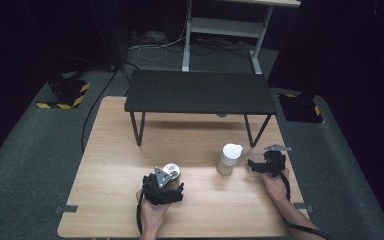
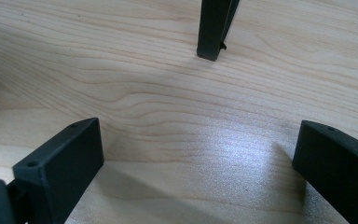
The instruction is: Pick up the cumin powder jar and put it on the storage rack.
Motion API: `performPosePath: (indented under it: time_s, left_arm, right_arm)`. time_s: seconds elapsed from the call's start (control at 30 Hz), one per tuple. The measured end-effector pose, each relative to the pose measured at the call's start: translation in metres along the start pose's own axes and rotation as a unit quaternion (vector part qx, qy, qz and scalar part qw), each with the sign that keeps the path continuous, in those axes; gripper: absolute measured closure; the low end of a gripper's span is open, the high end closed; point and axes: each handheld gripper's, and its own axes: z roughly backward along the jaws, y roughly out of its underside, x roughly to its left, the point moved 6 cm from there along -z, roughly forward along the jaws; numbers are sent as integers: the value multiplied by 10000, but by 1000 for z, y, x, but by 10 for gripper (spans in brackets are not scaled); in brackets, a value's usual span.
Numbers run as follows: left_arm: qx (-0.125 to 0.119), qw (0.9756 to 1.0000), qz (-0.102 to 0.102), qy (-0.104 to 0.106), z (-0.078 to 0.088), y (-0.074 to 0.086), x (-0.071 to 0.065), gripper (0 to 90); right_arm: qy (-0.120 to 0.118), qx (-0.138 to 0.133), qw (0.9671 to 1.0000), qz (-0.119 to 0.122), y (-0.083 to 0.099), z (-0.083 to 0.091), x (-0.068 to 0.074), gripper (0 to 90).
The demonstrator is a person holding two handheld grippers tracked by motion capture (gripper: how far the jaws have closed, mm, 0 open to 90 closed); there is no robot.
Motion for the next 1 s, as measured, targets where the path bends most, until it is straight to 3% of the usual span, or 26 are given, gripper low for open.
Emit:
performPosePath:
  time_s: [1.0]
  left_arm:
    - [-147, 9998, -119, -78, -8, -5, -7, 264]
  right_arm:
    - [-1, -2, 10000, 3, 0, 0, 0, 10]
